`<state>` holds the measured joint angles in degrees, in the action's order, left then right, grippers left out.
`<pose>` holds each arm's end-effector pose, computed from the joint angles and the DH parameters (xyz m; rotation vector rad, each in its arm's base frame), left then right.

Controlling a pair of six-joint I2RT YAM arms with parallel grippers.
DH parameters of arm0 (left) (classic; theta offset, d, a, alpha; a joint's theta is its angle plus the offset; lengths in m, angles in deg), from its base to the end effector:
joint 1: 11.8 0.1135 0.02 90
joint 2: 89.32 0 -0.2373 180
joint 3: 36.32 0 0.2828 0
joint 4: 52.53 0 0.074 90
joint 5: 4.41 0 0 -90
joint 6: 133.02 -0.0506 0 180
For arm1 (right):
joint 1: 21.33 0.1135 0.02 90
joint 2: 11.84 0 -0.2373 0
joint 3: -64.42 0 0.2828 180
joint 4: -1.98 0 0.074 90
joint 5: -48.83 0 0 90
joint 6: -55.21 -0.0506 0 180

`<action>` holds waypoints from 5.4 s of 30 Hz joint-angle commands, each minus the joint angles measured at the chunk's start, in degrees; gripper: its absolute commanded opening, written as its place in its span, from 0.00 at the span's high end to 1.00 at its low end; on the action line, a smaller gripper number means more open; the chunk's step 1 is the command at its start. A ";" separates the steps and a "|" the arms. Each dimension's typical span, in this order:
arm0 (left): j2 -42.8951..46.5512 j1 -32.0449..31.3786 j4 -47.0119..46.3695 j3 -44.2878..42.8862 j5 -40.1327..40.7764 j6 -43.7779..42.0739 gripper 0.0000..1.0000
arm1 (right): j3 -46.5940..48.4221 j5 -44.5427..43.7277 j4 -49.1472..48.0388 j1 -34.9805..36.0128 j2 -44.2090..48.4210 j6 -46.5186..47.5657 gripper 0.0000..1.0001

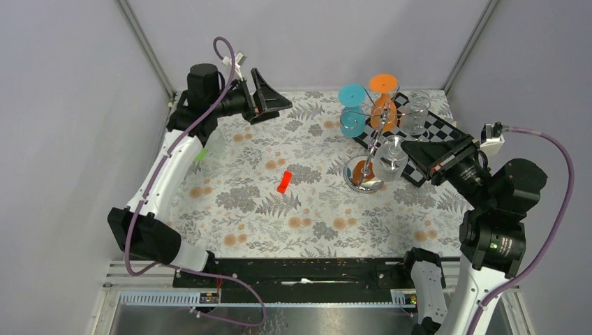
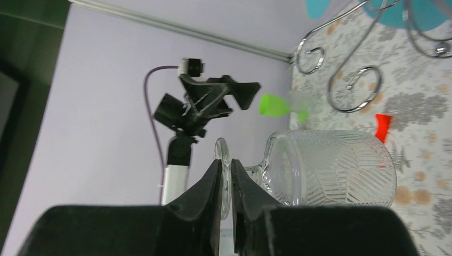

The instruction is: Take the wine glass off the wine glass rack

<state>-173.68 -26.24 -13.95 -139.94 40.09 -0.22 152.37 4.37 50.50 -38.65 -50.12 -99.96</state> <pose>0.3464 -0.1265 0.4067 0.0858 2.0639 -1.4013 0.1312 -0.0031 0.4783 0.5283 1.6199 1.2490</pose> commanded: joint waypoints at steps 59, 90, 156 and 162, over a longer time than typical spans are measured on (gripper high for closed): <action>-3.92 -17.38 -77.47 1.02 5.33 63.68 0.25 | 8.93 -15.36 -66.97 30.12 -25.32 -38.21 1.00; -8.03 -17.43 -95.83 -6.86 7.15 73.05 1.00 | 3.45 -17.68 -73.84 35.43 -28.18 -41.32 1.00; -27.26 1.43 21.03 -9.04 49.12 -22.55 1.00 | 18.63 -29.89 -1.72 31.41 -17.89 21.97 0.19; -28.14 1.52 24.14 -11.83 49.14 -22.41 0.87 | 20.37 -28.05 2.43 29.68 -20.01 20.20 0.19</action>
<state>-202.09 -25.03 9.52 -146.48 87.76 -21.85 169.09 -24.61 49.91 -7.42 -68.37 -79.41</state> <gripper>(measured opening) 0.066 0.808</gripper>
